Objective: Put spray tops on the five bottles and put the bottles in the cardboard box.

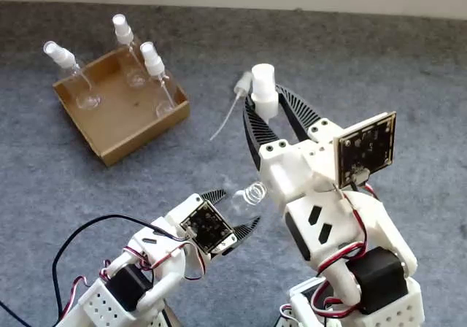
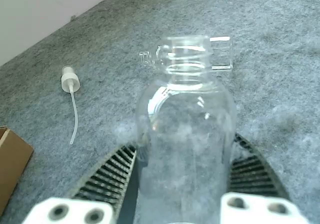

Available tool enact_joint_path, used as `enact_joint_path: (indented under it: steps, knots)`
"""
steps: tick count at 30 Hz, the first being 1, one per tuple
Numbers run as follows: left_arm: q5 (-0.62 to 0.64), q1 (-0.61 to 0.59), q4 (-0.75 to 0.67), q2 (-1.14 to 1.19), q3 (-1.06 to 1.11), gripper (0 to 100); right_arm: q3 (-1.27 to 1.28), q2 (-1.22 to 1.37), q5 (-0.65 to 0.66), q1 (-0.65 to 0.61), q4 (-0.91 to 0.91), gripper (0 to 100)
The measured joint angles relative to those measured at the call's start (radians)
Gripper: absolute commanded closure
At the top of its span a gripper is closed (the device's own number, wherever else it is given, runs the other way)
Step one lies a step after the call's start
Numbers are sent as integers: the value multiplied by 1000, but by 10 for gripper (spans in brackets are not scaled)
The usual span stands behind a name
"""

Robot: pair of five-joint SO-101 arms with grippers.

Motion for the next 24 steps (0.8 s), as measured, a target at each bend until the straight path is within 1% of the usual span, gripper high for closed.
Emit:
enact_joint_path:
  steps: [9, 17, 24]
  knots:
    - [0, 0, 0, 0, 0, 912, 110, 2, 0, 2, 0, 988]
    - [0, 0, 0, 0, 0, 912, 160, 2, 0, 0, 0, 988]
    - [0, 0, -155, 0, 0, 912, 230, 2, 0, -2, 0, 985]
